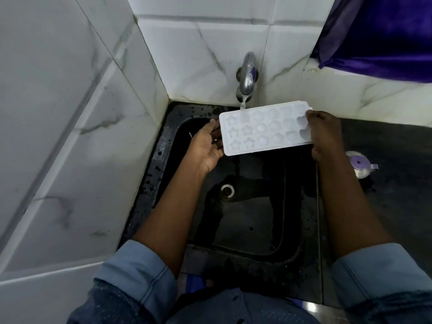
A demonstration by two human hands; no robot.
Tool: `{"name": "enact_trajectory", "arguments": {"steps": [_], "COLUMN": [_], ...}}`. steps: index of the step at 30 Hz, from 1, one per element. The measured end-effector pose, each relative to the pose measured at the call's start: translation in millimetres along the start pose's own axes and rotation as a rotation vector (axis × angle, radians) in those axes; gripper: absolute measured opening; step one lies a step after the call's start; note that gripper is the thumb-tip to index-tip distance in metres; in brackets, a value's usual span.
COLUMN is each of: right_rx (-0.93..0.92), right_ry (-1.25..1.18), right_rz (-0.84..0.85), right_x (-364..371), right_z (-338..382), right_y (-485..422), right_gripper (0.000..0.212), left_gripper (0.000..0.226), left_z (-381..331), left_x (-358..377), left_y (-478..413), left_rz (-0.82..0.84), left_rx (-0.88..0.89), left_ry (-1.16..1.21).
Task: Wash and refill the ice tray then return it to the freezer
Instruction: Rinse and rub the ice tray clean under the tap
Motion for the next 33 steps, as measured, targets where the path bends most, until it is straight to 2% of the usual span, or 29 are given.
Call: {"name": "enact_trajectory", "arguments": {"steps": [5, 9, 16, 20, 22, 25, 30, 33], "right_rx": [0.012, 0.031, 0.041, 0.029, 0.019, 0.026, 0.018, 0.008], "right_ry": [-0.08, -0.054, -0.002, -0.003, 0.002, -0.023, -0.034, -0.053], "right_rz": [-0.014, 0.057, 0.209, 0.262, 0.275, 0.261, 0.165, 0.081], "right_x": [-1.2, 20.6, 73.5, 94.3, 97.8, 91.3, 57.5, 31.8], "right_z": [0.6, -0.4, -3.1, -2.1, -1.7, -3.0, -2.4, 0.3], "right_y": [10.0, 21.5, 43.6, 58.8, 61.9, 58.2, 47.1, 43.6], "right_gripper": [0.015, 0.013, 0.018, 0.012, 0.016, 0.011, 0.015, 0.013], "left_gripper": [0.023, 0.024, 0.021, 0.02, 0.018, 0.017, 0.017, 0.038], "left_z": [2.0, -3.3, -18.2, -22.5, -22.6, -18.9, -5.3, 3.6], "left_x": [-1.0, -23.6, -77.9, -101.7, -107.2, -104.9, -71.2, -47.5], "left_y": [7.2, 9.3, 16.9, 19.4, 21.6, 26.5, 29.3, 26.6], "left_rz": [0.016, -0.021, -0.148, -0.222, -0.243, -0.237, -0.144, -0.111], "left_rx": [-0.018, 0.016, 0.077, 0.109, 0.114, 0.095, 0.082, 0.094], "left_ry": [-0.013, 0.039, 0.18, 0.262, 0.276, 0.23, 0.151, 0.097]}}
Point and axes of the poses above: each hand's wrist, its own y-axis away from the middle knuckle, its own x-axis out of the palm, z = x × y, the point moved 7 cm from there along -y, towards the middle knuckle, and after that the axes turned 2 degrees about x, right-handed, at the moved point
